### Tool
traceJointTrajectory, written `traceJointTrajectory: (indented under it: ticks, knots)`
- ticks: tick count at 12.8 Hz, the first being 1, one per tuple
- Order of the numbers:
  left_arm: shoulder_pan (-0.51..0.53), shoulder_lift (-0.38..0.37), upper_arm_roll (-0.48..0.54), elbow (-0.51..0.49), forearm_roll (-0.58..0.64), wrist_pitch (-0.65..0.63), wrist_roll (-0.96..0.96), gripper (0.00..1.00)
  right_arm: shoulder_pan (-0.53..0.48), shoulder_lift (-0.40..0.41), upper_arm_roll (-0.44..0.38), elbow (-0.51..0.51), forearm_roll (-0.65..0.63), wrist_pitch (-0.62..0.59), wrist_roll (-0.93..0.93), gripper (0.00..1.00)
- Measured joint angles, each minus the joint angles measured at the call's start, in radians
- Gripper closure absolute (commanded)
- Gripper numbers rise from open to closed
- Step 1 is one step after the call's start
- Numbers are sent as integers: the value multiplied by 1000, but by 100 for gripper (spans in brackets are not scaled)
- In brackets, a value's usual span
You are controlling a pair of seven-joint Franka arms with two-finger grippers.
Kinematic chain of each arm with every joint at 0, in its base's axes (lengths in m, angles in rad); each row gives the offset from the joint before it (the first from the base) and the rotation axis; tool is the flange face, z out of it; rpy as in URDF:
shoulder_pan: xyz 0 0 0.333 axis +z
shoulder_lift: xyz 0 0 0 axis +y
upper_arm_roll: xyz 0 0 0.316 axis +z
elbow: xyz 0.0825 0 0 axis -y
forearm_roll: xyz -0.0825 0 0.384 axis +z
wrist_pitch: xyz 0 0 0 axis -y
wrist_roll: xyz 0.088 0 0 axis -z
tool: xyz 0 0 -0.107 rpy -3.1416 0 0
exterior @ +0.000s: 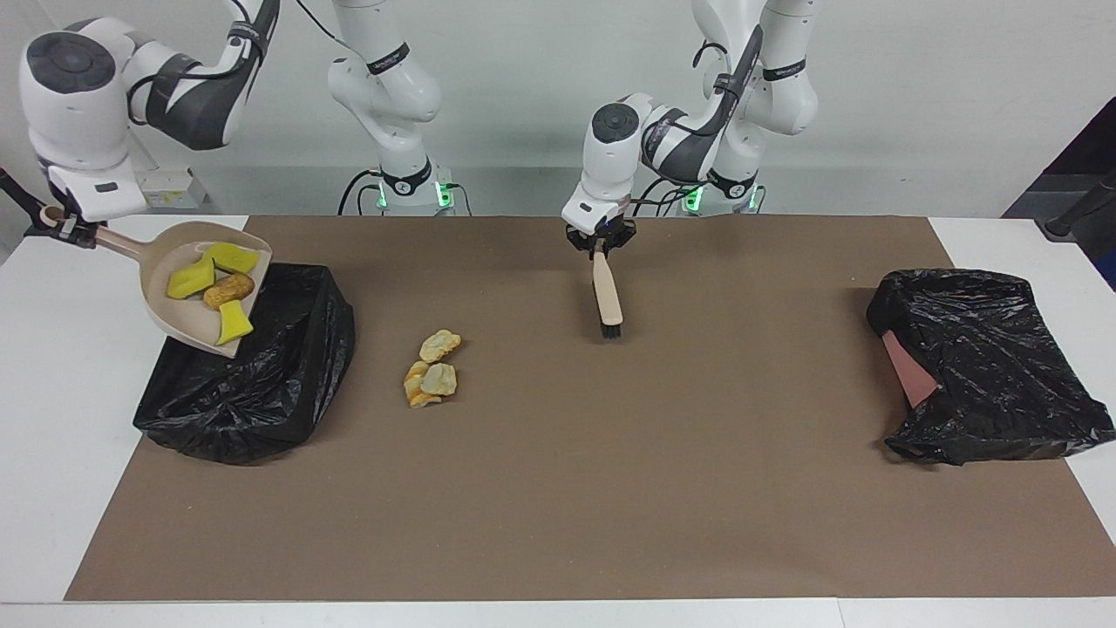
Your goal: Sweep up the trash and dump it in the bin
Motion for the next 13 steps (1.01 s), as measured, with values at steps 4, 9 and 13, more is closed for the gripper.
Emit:
traceJointTrajectory:
  ticks: [4,9,13]
  knots:
    - [-11,0,9,-49,0,21,-10,34,32,-3,0,8,-67,-74,3,100]
    - [93,1,29,-40,1,39,17,0,83,-17,1,31,-163,-195,212,100]
    - [260,14,36,61,13,51,179,0,161,-17,3,31,-223,-283,428,100]
